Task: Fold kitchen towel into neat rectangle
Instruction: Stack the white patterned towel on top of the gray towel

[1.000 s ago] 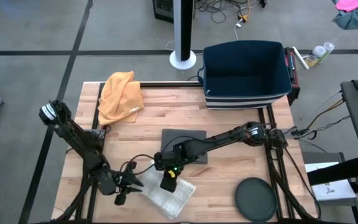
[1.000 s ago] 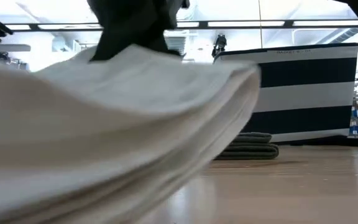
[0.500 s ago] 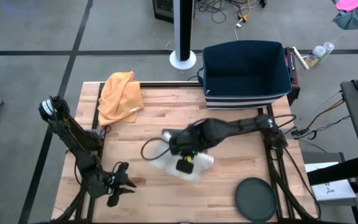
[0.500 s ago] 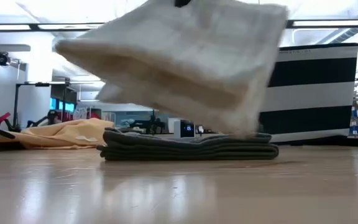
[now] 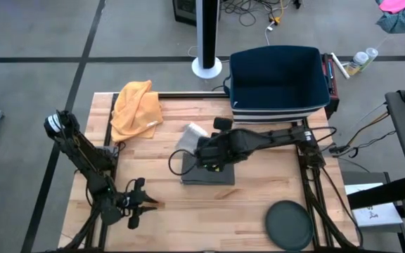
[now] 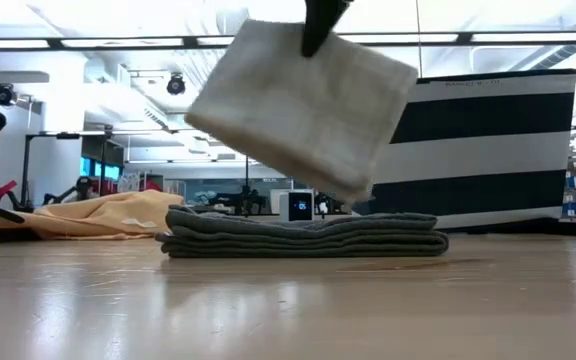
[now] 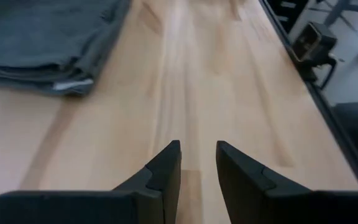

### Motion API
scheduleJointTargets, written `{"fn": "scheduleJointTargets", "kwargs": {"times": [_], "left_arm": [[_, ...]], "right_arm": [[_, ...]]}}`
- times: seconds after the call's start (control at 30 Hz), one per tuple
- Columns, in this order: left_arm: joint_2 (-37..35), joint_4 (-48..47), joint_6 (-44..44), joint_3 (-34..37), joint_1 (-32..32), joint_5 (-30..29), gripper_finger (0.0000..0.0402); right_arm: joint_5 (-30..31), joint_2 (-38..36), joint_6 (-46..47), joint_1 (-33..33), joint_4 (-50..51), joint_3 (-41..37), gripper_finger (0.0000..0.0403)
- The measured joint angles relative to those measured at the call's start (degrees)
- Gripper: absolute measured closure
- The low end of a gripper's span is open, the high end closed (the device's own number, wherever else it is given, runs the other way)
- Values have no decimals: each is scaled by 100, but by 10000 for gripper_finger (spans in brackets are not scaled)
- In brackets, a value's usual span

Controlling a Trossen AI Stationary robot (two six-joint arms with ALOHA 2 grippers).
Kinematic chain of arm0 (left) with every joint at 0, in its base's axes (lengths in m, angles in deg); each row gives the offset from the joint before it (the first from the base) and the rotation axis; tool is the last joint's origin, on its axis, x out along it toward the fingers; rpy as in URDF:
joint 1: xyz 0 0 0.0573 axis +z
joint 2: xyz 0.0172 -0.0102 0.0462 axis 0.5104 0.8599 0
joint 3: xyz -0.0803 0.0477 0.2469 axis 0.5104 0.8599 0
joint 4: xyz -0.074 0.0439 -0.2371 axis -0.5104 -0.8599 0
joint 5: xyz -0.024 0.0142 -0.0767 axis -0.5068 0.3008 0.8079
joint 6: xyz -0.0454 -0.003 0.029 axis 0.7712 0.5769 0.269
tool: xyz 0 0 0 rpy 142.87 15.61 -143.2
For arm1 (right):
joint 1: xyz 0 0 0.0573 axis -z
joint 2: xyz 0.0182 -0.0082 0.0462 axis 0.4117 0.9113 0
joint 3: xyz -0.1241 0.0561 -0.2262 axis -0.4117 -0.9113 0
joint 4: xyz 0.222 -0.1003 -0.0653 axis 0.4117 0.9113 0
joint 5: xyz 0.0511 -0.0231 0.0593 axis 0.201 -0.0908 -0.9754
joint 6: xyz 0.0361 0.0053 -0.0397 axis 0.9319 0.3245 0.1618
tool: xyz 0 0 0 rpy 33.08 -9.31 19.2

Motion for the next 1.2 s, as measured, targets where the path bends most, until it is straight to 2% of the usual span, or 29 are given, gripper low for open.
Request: {"fn": "scheduleJointTargets", "kwargs": {"times": [0.23,0.43,0.6,0.73,0.87,1.1,1.2], "left_arm": [[69,-39,-156,85,65,-545,308],[67,-244,-278,113,485,-666,308],[100,-252,-421,116,923,-664,308],[115,-156,-454,118,1213,-520,308],[119,93,-683,118,1298,-244,308],[134,1103,-1668,116,1328,-191,308],[140,1374,-2024,73,1526,143,308]], "right_arm": [[1313,275,-480,13,-7,-448,384],[1869,415,-345,174,159,-828,384],[1854,533,169,310,29,-1110,384],[1314,648,309,323,-289,-1206,384],[1332,700,290,323,-355,-1219,384],[1328,703,245,323,-396,-1143,384],[1547,703,211,350,-397,-1043,384]]}}
